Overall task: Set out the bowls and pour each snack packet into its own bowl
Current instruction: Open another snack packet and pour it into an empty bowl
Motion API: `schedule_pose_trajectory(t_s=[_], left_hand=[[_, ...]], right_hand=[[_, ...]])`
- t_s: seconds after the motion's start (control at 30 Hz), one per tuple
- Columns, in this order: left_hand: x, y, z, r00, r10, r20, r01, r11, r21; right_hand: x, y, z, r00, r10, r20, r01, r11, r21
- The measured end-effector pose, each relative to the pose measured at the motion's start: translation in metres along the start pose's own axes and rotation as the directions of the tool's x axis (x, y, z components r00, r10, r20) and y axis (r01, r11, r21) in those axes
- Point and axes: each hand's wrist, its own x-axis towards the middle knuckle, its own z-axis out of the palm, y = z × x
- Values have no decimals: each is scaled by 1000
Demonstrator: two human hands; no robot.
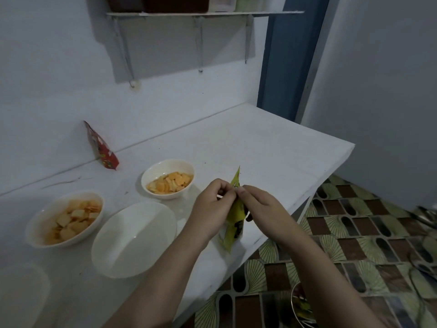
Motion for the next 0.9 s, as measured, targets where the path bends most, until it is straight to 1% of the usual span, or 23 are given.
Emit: schedule_pose_trajectory(t_s=[0.07,0.17,0.33,0.57,0.67,0.77,0.83,0.9], left_hand=[[3,-2,-2,1000,-30,-1,30,999,-26],[4,-4,-7,998,-69,12,70,996,-54],[5,-4,-12,995,-90,32,92,991,-98],[8,-1,-15,994,-105,34,107,993,-56],[10,1,-17,995,-88,34,89,996,-9],[9,3,-17,998,-36,54,31,995,90],[9,4,-16,997,8,77,-20,988,154],[10,4,-16,994,49,98,-69,977,203]], right_hand=[[0,-2,0,1000,3,29,-5,999,52],[2,-4,3,998,-19,67,16,998,57],[6,-3,2,994,-52,95,45,997,66],[8,-3,3,989,-84,119,78,996,52],[11,-3,1,989,-59,137,55,998,35],[12,-5,-5,981,-22,192,14,999,41],[13,-9,-10,973,2,230,-3,1000,7],[15,-11,-11,975,11,222,-2,999,-43]])
